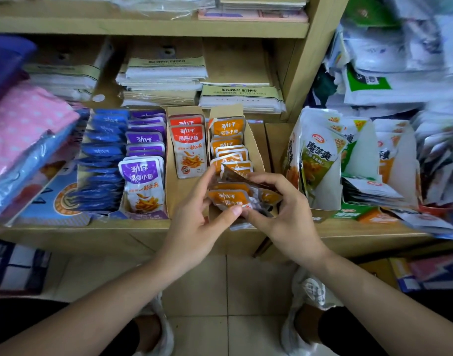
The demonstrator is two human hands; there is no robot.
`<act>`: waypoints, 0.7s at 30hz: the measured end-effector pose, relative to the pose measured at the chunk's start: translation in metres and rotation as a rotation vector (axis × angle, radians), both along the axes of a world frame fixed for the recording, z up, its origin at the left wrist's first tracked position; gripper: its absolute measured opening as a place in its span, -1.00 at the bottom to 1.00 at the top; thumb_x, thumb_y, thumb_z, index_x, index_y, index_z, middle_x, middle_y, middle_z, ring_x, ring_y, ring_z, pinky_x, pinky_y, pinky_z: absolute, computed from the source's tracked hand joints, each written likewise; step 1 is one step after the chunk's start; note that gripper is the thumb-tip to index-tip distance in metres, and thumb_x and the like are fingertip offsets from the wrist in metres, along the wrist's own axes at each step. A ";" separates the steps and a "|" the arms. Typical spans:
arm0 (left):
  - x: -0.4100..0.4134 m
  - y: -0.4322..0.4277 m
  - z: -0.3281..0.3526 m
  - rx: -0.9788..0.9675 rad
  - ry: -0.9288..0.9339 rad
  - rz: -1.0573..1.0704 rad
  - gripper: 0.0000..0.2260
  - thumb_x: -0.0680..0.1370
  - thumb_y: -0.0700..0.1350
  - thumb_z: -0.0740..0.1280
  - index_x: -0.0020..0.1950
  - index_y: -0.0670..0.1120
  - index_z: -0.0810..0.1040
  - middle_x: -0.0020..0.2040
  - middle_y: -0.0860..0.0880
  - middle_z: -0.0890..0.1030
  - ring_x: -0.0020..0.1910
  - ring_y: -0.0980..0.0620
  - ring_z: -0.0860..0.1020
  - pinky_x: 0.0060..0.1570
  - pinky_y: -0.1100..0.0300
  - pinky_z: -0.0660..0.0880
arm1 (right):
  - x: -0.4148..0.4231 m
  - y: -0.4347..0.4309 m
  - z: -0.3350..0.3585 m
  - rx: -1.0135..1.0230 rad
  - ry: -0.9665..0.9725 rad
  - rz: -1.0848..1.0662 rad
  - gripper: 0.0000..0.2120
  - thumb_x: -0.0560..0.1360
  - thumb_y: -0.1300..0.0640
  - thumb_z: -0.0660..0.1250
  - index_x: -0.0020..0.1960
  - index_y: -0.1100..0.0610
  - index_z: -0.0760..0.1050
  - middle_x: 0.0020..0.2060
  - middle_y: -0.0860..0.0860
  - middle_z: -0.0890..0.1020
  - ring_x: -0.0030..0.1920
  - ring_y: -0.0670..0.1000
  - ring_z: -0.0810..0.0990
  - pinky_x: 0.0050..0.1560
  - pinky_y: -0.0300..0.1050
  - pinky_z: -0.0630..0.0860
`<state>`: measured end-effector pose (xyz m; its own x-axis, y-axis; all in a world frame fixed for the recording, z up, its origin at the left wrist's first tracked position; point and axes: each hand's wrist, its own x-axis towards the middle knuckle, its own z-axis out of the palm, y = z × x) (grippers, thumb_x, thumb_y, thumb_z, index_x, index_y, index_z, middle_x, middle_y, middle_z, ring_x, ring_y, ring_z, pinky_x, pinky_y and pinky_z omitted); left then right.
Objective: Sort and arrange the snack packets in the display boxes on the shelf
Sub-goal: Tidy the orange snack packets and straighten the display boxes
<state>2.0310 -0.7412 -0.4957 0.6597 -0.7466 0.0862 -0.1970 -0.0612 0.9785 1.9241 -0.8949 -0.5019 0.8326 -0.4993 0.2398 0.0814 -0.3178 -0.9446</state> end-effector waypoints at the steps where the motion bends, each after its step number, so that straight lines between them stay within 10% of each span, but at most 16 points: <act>1: -0.002 0.000 0.000 -0.006 0.016 -0.010 -0.33 0.54 -0.03 0.41 0.60 0.03 0.20 0.39 0.16 0.49 0.32 0.14 0.54 0.25 0.22 0.51 | 0.000 0.001 0.000 0.047 -0.004 0.009 -0.50 0.40 0.33 0.55 0.29 0.21 0.48 0.18 0.01 0.61 0.23 -0.02 0.61 0.16 -0.20 0.57; 16: 0.029 0.007 0.007 0.010 -0.156 -0.035 -0.46 0.53 0.08 0.38 0.49 0.01 0.41 0.40 0.12 0.51 0.40 0.12 0.47 0.31 0.13 0.50 | -0.004 -0.005 -0.005 -0.203 0.041 0.033 -0.49 0.35 0.12 0.61 0.21 0.09 0.48 0.26 -0.11 0.57 0.31 0.03 0.55 0.22 0.17 0.55; 21: 0.036 0.002 0.013 0.029 -0.381 -0.053 -0.76 0.57 0.05 0.36 0.15 -0.01 0.68 0.05 0.16 0.67 0.11 0.11 0.63 0.01 0.09 0.61 | -0.004 -0.008 -0.002 -0.262 0.064 0.041 -0.41 0.36 0.16 0.61 0.32 0.06 0.45 0.28 -0.13 0.55 0.34 0.00 0.52 0.25 0.10 0.55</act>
